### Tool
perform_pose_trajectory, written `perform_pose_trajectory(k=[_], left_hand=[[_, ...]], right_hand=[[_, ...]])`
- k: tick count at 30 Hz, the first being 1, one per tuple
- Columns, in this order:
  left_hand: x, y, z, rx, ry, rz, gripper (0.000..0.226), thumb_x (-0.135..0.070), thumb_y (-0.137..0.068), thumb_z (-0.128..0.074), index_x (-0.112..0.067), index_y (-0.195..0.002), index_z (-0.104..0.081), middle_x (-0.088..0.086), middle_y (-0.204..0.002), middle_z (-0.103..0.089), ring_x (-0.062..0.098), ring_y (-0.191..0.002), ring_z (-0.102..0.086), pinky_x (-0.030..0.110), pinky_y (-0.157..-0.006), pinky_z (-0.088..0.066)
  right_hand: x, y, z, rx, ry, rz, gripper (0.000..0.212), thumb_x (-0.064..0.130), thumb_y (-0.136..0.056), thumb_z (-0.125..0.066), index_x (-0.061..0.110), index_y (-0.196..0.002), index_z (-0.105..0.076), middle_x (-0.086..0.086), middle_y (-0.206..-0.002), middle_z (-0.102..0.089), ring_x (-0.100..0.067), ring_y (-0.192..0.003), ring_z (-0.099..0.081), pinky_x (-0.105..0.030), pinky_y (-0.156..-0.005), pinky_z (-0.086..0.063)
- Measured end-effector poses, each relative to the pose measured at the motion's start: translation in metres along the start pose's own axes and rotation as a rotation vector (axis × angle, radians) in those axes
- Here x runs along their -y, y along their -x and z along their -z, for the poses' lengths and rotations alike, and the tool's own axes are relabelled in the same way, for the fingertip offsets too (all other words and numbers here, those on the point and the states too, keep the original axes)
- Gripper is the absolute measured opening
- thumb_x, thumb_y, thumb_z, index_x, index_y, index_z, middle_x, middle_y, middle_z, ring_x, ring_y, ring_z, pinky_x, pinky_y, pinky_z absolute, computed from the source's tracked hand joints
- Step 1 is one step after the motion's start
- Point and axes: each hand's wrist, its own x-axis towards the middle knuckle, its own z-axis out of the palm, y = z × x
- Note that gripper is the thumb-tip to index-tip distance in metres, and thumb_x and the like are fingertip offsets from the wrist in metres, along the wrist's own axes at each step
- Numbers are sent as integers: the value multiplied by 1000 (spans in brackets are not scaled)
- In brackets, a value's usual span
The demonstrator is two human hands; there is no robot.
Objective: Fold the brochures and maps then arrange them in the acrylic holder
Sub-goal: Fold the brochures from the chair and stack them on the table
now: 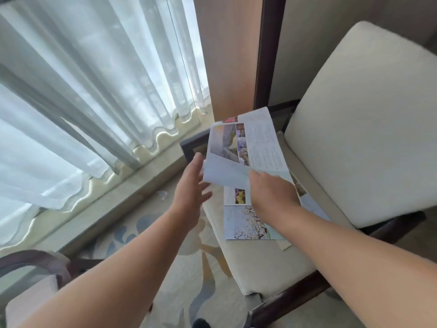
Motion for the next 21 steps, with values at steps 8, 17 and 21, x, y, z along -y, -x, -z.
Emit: perform_pose_trajectory(k=[8, 17, 21], left_hand=[[-18, 56, 39, 240, 167, -37, 31, -17, -95, -54, -7, -124, -61, 13, -113, -70, 25, -100, -69, 36, -82, -55], [-66, 109, 152, 158, 423, 20, 39, -7, -92, -41, 5, -125, -59, 22, -114, -67, 36, -102, -65, 46, -86, -54], [-91, 135, 201, 246, 486, -44, 41, -13, -81, -44, 0, -113, -67, 17, -106, -72, 31, -97, -70, 42, -83, -57]], right_hand=[[102, 43, 20, -57, -75, -19, 55, 8, -92, -46, 13, -144, -30, -7, -134, -52, -29, -118, -52, -37, -77, -43], [172, 94, 40, 8, -584, 105, 96, 75, -81, -48, 30, -155, -7, 4, -162, -16, -17, -147, -19, -43, -115, -25], [184, 96, 55, -81, -637, -32, 88, 69, -84, -50, 25, -153, -19, -2, -157, -28, -23, -140, -32, -44, -106, -33]])
